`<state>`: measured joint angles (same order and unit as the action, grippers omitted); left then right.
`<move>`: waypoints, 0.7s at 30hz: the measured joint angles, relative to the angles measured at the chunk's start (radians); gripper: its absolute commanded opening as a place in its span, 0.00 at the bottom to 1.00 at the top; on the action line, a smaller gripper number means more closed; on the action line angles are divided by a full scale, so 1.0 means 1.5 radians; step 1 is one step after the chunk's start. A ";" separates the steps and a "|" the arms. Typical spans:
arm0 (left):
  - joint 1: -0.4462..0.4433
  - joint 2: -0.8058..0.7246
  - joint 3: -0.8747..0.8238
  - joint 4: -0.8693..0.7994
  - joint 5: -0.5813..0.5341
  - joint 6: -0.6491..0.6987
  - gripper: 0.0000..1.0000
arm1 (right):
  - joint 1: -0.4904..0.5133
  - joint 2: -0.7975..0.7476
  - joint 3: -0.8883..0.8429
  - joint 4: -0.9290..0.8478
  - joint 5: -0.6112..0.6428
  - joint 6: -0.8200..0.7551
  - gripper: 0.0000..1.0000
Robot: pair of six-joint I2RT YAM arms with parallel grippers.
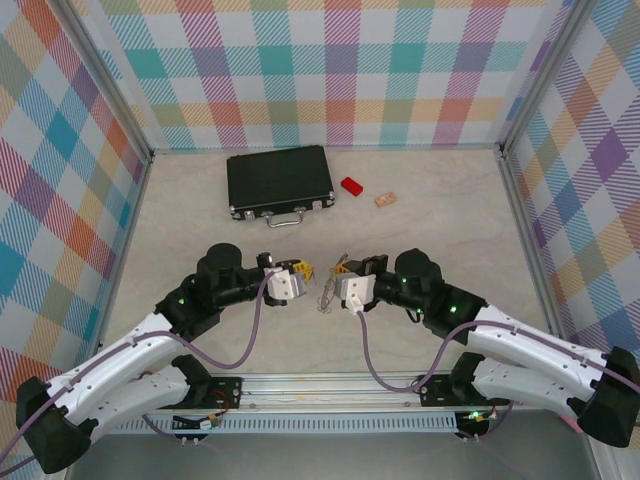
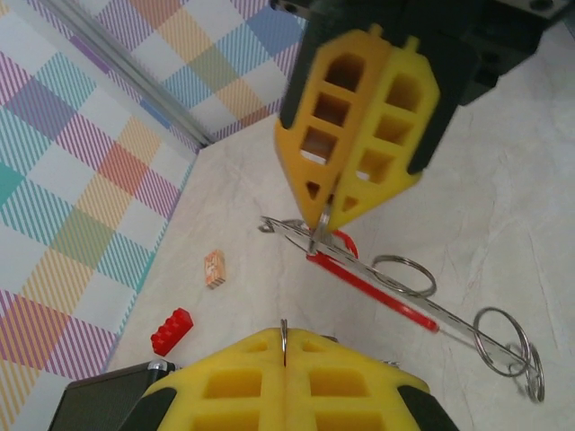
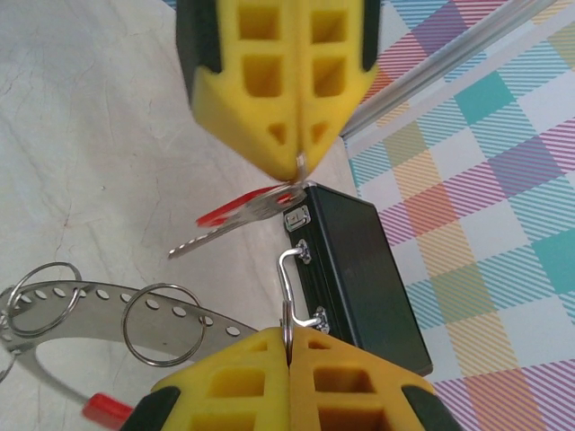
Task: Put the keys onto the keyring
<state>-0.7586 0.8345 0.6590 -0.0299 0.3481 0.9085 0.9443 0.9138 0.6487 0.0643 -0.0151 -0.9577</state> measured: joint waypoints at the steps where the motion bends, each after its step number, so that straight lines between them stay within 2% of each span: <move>1: -0.003 0.000 -0.003 -0.001 -0.001 0.006 0.00 | 0.002 0.001 0.000 0.003 0.000 -0.001 0.00; 8: -0.022 0.000 -0.009 -0.004 -0.016 0.043 0.00 | 0.013 0.017 0.000 0.007 -0.007 -0.001 0.00; 21: -0.026 -0.001 -0.009 -0.016 -0.024 0.051 0.00 | 0.040 0.055 0.000 0.030 -0.008 -0.002 0.00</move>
<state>-0.7982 0.8337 0.6449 -0.0536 0.3119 0.9855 1.0039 0.9966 0.6491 0.1085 -0.0265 -0.9600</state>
